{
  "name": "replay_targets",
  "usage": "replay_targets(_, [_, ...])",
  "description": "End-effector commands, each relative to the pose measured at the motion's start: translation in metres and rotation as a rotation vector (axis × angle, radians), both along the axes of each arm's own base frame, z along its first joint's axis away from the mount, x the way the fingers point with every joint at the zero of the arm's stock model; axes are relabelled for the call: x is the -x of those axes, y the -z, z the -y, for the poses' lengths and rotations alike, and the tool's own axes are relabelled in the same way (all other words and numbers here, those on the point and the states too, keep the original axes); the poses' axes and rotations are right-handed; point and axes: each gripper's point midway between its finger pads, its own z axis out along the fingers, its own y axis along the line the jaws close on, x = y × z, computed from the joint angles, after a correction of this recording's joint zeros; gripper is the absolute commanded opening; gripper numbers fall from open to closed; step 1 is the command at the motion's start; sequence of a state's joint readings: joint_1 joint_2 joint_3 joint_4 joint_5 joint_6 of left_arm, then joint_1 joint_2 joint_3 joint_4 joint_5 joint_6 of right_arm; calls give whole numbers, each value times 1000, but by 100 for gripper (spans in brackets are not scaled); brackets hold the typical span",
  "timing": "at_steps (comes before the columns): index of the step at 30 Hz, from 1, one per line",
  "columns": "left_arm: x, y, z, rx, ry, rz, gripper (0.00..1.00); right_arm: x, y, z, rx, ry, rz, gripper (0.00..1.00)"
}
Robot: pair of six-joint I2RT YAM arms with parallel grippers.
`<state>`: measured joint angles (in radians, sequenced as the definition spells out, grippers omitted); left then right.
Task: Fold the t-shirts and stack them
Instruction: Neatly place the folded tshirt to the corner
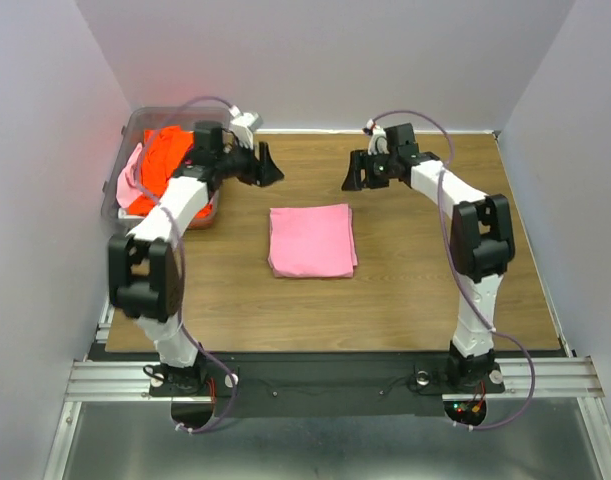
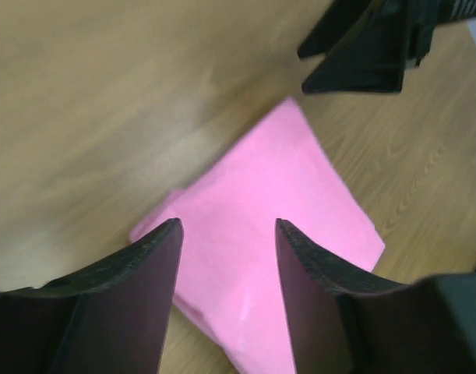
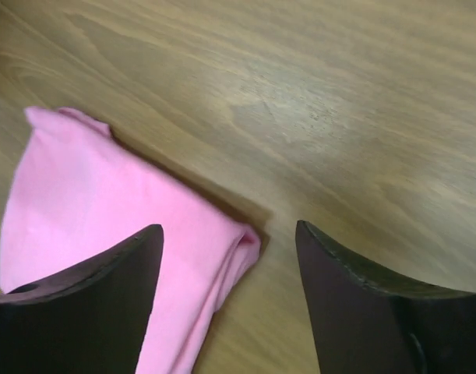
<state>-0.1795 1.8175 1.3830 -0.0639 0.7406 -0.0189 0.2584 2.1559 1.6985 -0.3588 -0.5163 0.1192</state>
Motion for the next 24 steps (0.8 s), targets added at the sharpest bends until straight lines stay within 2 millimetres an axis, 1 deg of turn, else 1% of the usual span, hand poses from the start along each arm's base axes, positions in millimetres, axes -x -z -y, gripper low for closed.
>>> replay_targets(1, [14, -116, -35, -91, -118, 325, 71, 23, -112, -20, 78, 8, 287, 78])
replay_targets(2, [17, -124, -40, -104, -143, 342, 72, 31, -101, -28, 110, 7, 275, 79])
replay_targets(3, [20, -127, -46, -120, -171, 346, 72, 41, -99, -35, 141, -2, 277, 80])
replay_targets(4, [19, -130, -59, -143, -262, 336, 78, 52, -96, -35, 193, 17, 284, 82])
replay_targets(5, [24, -138, -66, -150, -304, 346, 79, 60, -90, -42, 216, 8, 278, 84])
replay_targets(6, [27, -136, -74, -178, -337, 330, 80, 78, -77, -58, 249, -21, 255, 92])
replay_targets(7, [31, -137, -77, -185, -347, 323, 80, 85, -71, -67, 261, -39, 248, 92])
replay_targets(8, [36, -140, -80, -189, -362, 323, 80, 101, -58, -81, 275, -75, 220, 92])
replay_targets(9, [39, -135, -85, -206, -387, 303, 80, 106, -42, -86, 299, -85, 197, 92])
replay_targets(10, [43, -135, -87, -217, -388, 301, 81, 110, -32, -90, 315, -97, 180, 92])
replay_targets(11, [48, -137, -89, -221, -393, 306, 82, 119, -26, -100, 323, -121, 171, 92])
replay_targets(12, [51, -132, -92, -235, -398, 297, 82, 123, -19, -104, 330, -127, 158, 93])
replay_targets(13, [55, -131, -94, -240, -404, 296, 82, 124, -13, -105, 348, -126, 158, 93])
replay_targets(14, [61, -128, -96, -248, -402, 302, 82, 129, 1, -110, 368, -140, 139, 93])
replay_targets(16, [66, -127, -98, -253, -406, 315, 82, 129, 16, -113, 383, -143, 113, 93])
replay_targets(17, [70, -129, -100, -251, -412, 324, 82, 126, 32, -109, 422, -126, 96, 93])
replay_targets(18, [72, -124, -101, -264, -410, 319, 82, 125, 38, -107, 435, -119, 89, 93])
replay_targets(20, [73, -120, -103, -277, -413, 312, 82, 125, 55, -94, 499, -103, 82, 93])
replay_targets(22, [75, -117, -105, -295, -406, 306, 82, 126, 64, -80, 545, -104, 78, 94])
replay_targets(23, [74, -115, -106, -302, -409, 304, 83, 129, 77, -61, 571, -95, 42, 94])
replay_targets(24, [74, -115, -106, -306, -408, 306, 82, 131, 80, -51, 579, -94, 28, 94])
